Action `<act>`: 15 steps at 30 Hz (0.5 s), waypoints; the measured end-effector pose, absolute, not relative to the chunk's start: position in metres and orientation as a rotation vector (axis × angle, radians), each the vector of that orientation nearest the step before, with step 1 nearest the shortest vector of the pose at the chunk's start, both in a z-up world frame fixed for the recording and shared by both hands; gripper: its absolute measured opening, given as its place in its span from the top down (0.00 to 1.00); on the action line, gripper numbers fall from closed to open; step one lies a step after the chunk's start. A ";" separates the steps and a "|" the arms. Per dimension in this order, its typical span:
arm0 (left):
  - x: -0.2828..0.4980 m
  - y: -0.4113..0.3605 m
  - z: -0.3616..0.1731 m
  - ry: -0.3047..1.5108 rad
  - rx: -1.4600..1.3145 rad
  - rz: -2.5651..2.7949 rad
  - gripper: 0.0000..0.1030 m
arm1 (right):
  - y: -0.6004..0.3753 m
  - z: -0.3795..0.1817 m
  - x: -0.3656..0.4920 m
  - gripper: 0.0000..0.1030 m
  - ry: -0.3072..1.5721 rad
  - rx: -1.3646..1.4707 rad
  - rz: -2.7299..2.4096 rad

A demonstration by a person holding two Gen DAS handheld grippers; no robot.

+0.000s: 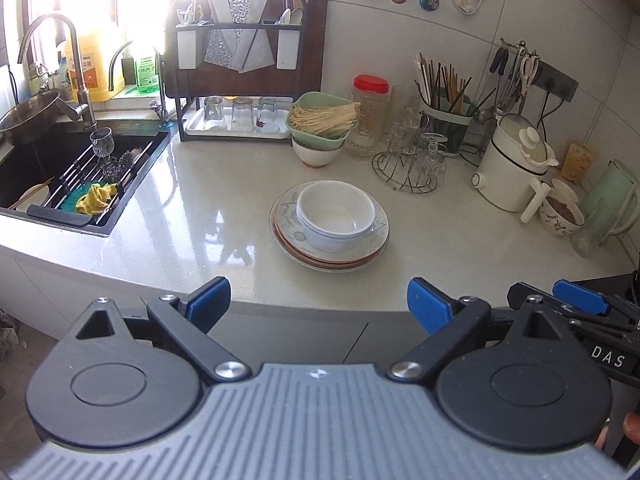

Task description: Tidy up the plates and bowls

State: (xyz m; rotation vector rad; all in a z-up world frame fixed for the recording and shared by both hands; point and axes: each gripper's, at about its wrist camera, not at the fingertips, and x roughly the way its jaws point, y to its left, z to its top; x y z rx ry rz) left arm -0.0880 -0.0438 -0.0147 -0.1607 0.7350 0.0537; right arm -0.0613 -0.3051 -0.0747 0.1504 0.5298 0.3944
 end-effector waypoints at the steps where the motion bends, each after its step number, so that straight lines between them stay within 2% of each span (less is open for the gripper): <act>1: -0.089 -0.043 -0.014 0.730 -0.162 0.051 0.06 | -0.305 -0.074 -0.062 0.19 0.528 0.149 0.389; 15: -0.093 -0.042 -0.013 0.733 -0.150 0.083 0.05 | -0.302 -0.073 -0.063 0.19 0.510 0.150 0.367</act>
